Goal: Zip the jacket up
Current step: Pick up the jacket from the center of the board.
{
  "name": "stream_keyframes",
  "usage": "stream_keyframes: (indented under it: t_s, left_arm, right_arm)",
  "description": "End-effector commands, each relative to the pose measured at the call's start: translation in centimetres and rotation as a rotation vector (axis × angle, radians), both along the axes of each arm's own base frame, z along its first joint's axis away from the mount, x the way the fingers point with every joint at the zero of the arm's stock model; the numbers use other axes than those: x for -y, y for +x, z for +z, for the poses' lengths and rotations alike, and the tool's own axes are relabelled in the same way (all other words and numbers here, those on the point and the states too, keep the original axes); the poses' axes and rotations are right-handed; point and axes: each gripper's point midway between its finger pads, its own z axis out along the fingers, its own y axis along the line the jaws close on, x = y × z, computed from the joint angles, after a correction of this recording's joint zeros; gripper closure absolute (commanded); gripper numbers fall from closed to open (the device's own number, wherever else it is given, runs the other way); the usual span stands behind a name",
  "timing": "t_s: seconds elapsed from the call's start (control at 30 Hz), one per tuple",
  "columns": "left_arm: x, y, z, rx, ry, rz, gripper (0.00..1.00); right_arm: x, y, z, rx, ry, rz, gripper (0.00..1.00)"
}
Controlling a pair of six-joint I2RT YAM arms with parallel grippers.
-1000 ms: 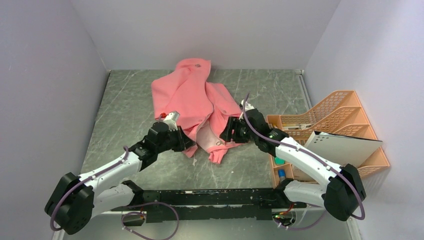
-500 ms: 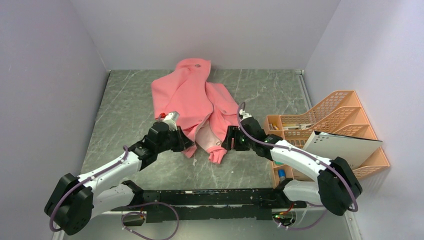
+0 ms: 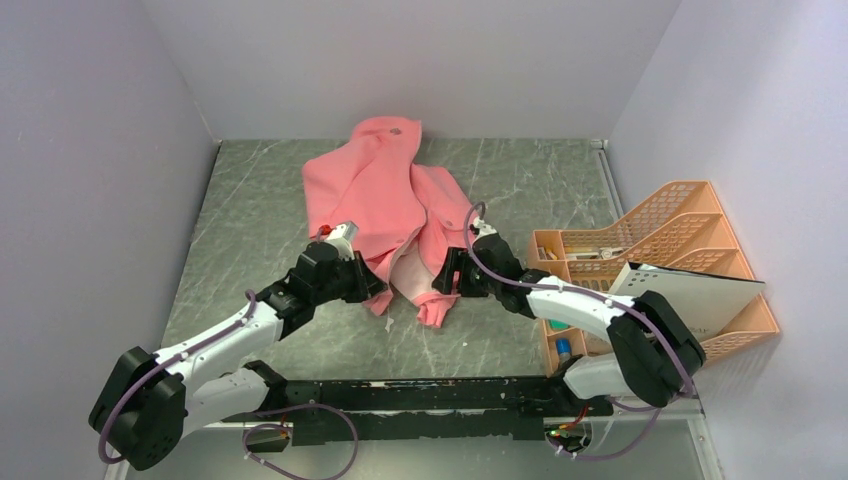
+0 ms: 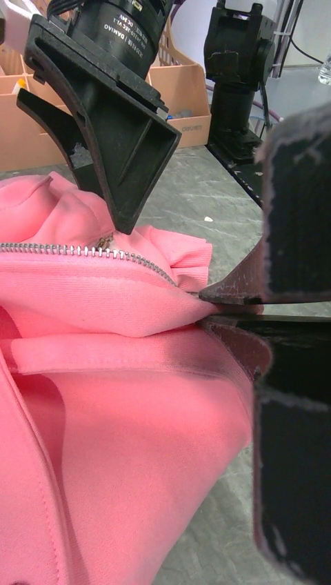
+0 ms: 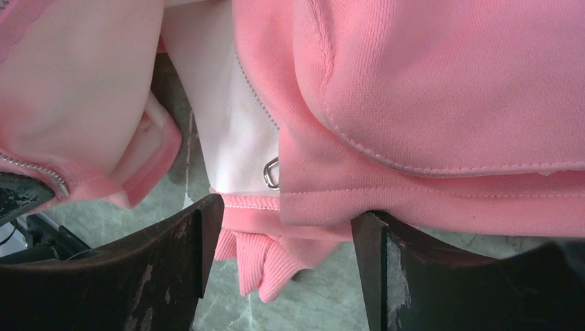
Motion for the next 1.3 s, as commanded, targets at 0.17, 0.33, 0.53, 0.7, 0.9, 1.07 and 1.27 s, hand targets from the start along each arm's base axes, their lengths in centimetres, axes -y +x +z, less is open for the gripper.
stream_keyframes:
  t_s: [0.17,0.33,0.53,0.7,0.9,1.07,1.27]
  left_arm:
    - [-0.2,0.8,1.2,0.034,0.000,0.015,0.95]
    - [0.0,0.7,1.0,0.026,-0.005,0.014,0.95]
    - [-0.1,0.5,0.9,0.017,-0.013,0.016,0.95]
    - [-0.2,0.4,0.8,0.016,-0.012,0.019,0.95]
    - [-0.1,0.4,0.8,0.014,-0.014,0.019,0.95]
    - [-0.2,0.5,0.7,0.009,-0.009,0.021,0.95]
    - [-0.3,0.4,0.7,0.010,-0.008,0.024,0.95]
  right_arm:
    - [-1.0,1.4,1.0,0.087,0.098,-0.020,0.30]
    - [-1.5,2.2,1.7,0.159,0.083,0.034,0.44]
    - [-1.7,2.7,1.7,0.180,0.058,0.058,0.68]
    - [-1.5,3.1,1.5,0.192,0.020,0.061,0.77]
    - [-1.8,3.4,1.3,0.196,-0.001,0.093,0.49]
    - [-2.6,3.4,0.6,0.175,0.009,0.122,0.45]
    - [-3.1,3.5,-0.2,0.160,0.022,0.132,0.55]
